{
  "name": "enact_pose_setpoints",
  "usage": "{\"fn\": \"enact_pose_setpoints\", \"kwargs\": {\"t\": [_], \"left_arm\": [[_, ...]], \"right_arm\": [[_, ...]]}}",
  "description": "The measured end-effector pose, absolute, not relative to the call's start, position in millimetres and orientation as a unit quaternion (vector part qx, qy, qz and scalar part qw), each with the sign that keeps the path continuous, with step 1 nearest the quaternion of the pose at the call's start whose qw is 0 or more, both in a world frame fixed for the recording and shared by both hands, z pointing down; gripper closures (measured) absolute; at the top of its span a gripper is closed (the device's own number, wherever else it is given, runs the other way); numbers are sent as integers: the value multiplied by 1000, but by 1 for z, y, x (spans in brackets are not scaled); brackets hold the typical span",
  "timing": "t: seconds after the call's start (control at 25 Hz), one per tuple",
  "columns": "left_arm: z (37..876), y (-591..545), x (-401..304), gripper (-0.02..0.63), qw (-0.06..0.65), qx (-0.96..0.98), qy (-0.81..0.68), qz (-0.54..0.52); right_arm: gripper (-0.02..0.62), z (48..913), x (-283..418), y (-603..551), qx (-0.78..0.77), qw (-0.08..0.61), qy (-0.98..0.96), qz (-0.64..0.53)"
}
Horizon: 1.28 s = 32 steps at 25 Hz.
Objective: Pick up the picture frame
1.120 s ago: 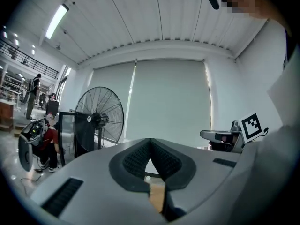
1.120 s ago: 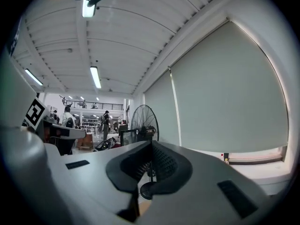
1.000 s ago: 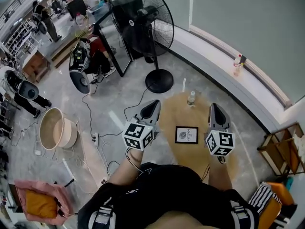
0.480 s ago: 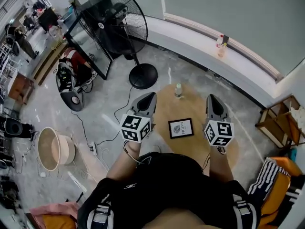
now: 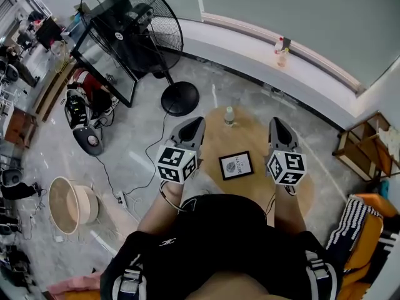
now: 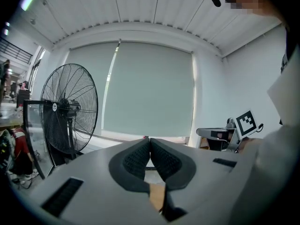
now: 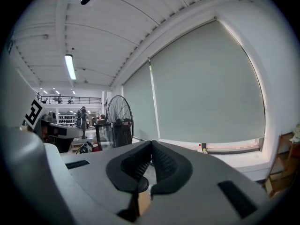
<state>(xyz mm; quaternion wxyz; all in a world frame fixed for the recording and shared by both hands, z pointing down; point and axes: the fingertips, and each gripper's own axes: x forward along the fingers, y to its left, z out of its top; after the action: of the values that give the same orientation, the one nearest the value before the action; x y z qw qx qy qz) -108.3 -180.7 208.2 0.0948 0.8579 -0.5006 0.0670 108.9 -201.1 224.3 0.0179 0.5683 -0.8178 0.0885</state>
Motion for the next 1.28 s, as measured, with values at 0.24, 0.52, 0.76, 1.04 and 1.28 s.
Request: {"fn": "enact_pose_setpoints", "kwargs": {"t": [0.24,0.52,0.76,1.04,1.28], "left_arm": [[221,-191,-109,577,104,863,-488,74],[272,-190,-102,405,161,859,-469,122],[334,-185,-103,405,233,841,-465,151],[412,-183,-103,405,301,815,-458,188],[483,-181,-103,405,352,787,-458,215]], "right_arm": [[577,242,107,-213,569,55,-815,90],[388,296,108,-219,546,103,-815,163],[408,355,106,-218,528,152,-811,201],[414,436,108,-207,503,220,-799,243],[423,508,112,-202,487,275,-780,280]]}}
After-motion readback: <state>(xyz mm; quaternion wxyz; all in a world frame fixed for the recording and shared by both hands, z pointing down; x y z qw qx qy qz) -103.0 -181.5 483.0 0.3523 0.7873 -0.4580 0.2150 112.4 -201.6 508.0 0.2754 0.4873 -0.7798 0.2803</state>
